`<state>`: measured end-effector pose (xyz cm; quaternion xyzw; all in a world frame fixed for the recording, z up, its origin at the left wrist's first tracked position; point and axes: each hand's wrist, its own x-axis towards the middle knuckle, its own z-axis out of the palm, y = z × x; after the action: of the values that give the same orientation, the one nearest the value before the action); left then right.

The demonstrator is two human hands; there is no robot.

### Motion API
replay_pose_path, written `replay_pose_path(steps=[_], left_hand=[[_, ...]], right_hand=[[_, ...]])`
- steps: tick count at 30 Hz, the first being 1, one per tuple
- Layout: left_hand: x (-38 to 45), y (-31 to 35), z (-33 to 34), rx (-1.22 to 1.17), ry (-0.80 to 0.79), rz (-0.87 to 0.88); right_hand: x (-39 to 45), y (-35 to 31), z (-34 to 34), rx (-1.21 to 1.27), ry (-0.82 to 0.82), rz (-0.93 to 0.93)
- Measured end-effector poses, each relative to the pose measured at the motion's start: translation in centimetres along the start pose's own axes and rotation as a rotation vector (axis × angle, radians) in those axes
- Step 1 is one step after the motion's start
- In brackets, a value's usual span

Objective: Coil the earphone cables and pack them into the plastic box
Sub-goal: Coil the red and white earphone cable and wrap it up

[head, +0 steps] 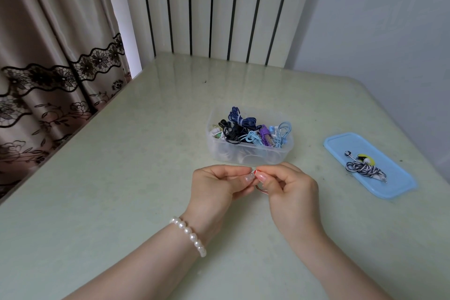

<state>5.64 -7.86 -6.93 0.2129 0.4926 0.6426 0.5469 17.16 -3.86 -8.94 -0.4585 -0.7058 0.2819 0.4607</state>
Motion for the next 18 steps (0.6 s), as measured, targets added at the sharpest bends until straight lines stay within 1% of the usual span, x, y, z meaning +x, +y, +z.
replay_pose_path(steps=[6,11,18], left_hand=[[-0.40,-0.16,0.40,0.007,0.037,0.085],[-0.47,-0.24,0.58,0.001,0.048,0.111],[-0.81,-0.58,1.01,-0.037,0.116,0.145]], right_hand=[[-0.09,-0.03,0.30,0.069,0.044,0.052],[-0.15,-0.02,0.53,0.125,0.065,0.076],[-0.29,-0.43,0.86,0.115,0.128,0.029]])
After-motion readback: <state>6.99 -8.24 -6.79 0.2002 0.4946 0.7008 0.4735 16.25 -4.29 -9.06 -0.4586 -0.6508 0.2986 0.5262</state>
